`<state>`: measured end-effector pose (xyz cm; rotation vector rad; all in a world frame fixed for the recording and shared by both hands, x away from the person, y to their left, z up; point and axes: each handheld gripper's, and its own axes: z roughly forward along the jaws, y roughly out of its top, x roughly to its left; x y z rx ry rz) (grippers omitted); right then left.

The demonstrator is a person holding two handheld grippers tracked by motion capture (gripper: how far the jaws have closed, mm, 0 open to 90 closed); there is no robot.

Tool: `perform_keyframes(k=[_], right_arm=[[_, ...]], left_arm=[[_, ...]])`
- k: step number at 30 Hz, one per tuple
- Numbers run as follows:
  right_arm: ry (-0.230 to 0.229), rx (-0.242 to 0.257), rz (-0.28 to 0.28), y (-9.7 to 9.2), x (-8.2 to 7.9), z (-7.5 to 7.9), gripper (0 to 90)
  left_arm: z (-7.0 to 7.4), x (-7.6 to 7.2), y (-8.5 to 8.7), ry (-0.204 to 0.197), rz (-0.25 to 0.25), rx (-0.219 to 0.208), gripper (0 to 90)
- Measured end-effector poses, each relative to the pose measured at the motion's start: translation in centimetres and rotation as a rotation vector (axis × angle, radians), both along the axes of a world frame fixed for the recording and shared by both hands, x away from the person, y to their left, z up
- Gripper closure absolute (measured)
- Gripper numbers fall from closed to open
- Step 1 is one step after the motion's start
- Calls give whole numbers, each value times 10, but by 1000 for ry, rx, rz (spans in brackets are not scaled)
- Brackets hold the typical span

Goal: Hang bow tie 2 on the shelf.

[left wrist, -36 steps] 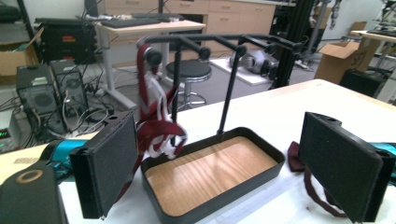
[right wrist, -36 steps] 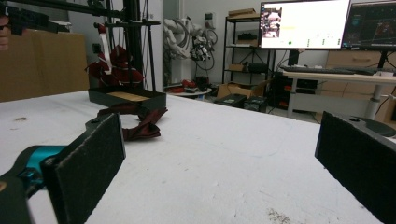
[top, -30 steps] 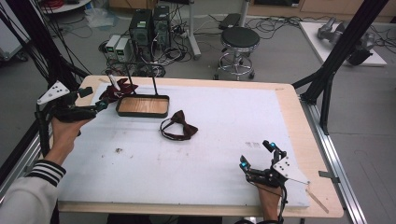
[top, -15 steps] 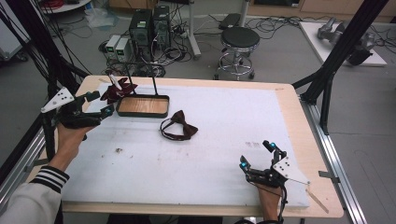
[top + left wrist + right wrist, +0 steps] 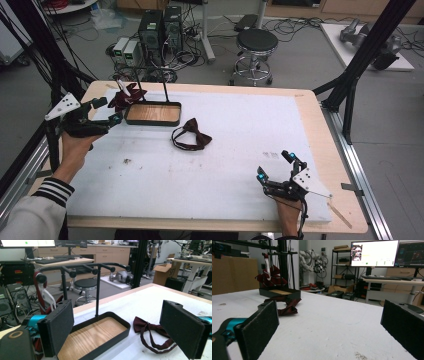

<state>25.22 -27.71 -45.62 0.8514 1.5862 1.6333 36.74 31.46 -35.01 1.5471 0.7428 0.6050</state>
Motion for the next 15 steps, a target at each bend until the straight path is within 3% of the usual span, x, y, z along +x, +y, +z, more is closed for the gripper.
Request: perform_keyframes(k=[6, 15], right_arm=[[0, 1, 1, 0, 0, 0, 8], [4, 8, -1, 0, 0, 0, 7]], left_arm=[[4, -1, -9, -7, -21, 11, 126], [14, 1, -36, -19, -70, 84, 126]])
